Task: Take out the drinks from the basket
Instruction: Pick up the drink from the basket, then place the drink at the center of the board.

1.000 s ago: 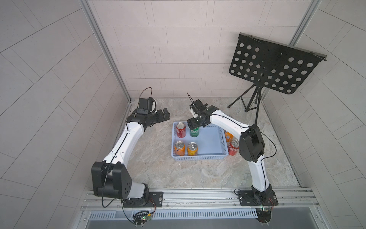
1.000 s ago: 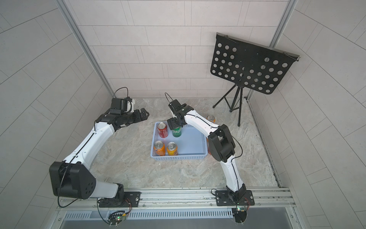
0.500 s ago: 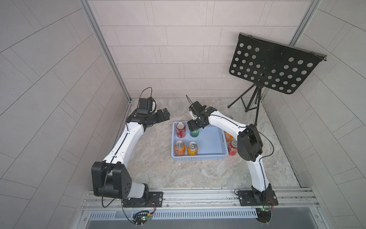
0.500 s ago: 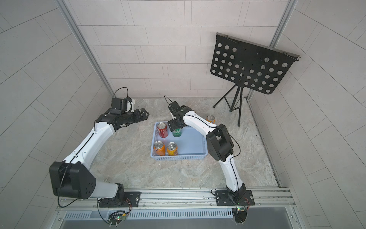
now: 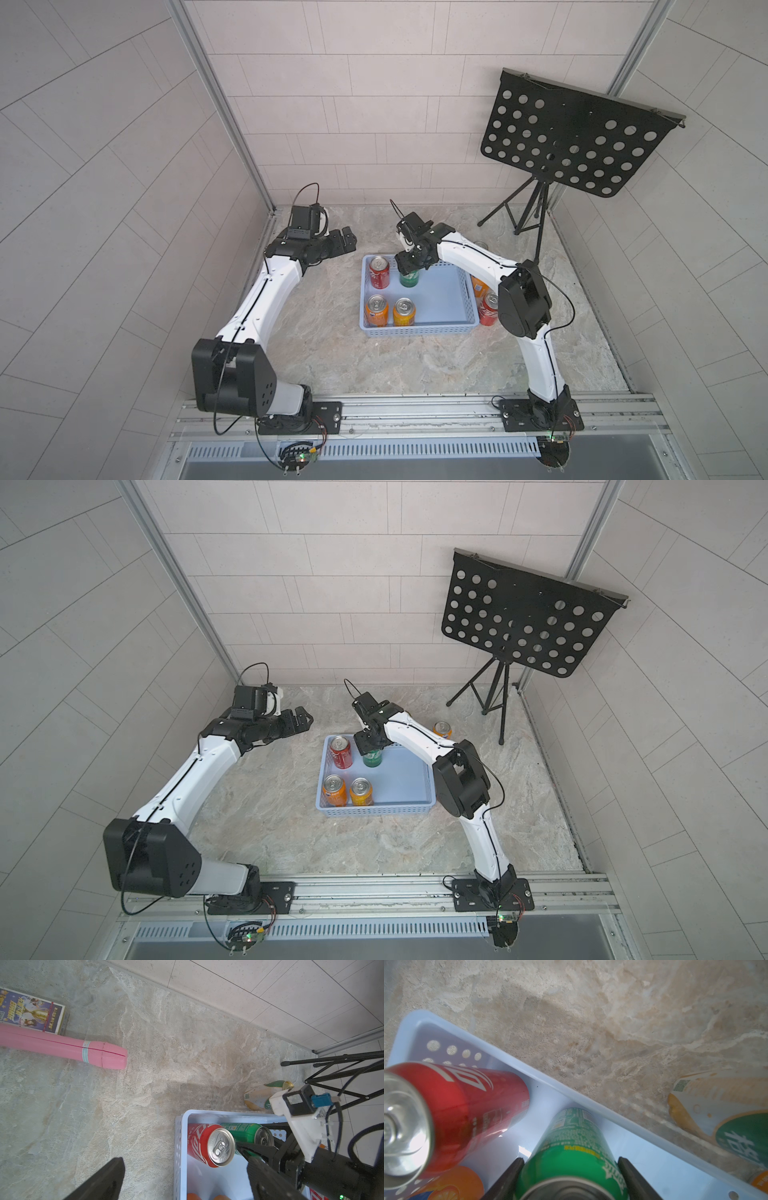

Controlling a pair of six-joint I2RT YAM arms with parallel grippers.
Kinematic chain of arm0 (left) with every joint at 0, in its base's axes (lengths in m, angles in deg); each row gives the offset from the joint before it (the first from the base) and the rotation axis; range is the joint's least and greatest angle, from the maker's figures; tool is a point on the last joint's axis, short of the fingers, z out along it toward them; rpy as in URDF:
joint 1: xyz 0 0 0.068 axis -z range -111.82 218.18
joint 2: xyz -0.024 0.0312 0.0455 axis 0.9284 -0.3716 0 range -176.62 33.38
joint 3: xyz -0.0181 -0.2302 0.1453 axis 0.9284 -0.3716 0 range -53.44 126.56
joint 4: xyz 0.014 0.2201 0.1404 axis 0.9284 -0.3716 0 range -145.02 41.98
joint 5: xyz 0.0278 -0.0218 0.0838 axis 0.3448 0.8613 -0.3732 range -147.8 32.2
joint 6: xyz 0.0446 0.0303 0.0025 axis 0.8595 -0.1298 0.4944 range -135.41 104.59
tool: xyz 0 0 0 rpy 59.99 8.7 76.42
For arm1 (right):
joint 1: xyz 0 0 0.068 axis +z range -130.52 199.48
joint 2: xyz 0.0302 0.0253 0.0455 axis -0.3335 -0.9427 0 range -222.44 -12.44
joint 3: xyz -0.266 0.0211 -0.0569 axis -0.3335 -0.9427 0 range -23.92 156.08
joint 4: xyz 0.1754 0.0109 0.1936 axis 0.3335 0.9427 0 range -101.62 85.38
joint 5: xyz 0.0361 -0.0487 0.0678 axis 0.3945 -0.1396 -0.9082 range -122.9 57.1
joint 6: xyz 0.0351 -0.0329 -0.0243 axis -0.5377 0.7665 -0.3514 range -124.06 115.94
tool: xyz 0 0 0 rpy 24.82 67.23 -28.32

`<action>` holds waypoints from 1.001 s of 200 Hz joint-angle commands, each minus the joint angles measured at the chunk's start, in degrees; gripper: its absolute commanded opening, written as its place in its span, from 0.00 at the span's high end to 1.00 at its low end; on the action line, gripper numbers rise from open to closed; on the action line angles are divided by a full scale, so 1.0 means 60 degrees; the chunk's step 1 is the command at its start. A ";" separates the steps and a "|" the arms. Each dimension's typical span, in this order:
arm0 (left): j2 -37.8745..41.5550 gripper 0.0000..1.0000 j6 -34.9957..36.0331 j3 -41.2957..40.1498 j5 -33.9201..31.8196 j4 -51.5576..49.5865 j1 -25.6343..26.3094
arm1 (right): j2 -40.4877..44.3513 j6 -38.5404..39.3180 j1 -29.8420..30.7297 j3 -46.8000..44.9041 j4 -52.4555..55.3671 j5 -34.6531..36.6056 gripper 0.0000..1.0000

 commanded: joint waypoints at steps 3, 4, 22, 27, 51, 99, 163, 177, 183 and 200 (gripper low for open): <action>-0.0004 0.00 0.0011 0.0104 -0.0006 0.0016 -0.0052 | 0.0486 -0.0114 0.0015 0.0183 0.0434 -0.0281 0.83; 0.0000 0.00 0.0015 0.0103 -0.0005 0.0019 -0.0046 | 0.0493 -0.0102 0.0015 0.0177 0.0434 -0.0300 0.83; -0.0004 0.00 -0.0011 0.0071 0.0016 0.0037 -0.0041 | 0.0591 -0.0084 0.0015 0.0263 0.0503 -0.0446 0.86; -0.0004 0.00 -0.0012 0.0061 0.0016 0.0037 -0.0046 | 0.0623 -0.0076 0.0015 0.0273 0.0534 -0.0437 0.86; -0.0022 0.00 -0.0026 0.0067 0.0019 0.0036 -0.0044 | 0.0911 0.0008 -0.0013 0.0267 0.0606 -0.0443 0.89; -0.0027 0.00 -0.0040 0.0058 0.0048 0.0052 -0.0045 | 0.1511 0.0087 -0.0073 0.0232 0.0788 -0.0337 0.94; -0.0056 0.00 -0.0055 0.0058 0.0087 0.0067 -0.0054 | 0.2536 0.0146 -0.0058 0.0201 0.1367 -0.0145 0.96; -0.0055 0.00 -0.0055 0.0058 0.0097 0.0075 -0.0054 | 0.2834 0.0187 -0.0044 0.0136 0.1498 -0.0085 0.96; -0.0063 0.00 -0.0057 0.0058 0.0098 0.0080 -0.0041 | 0.2978 0.0210 -0.0030 0.0077 0.1544 -0.0049 0.96; -0.0056 0.00 -0.0060 0.0043 0.0089 0.0081 -0.0045 | 0.3400 0.0238 0.0022 -0.0163 0.1627 0.0072 0.96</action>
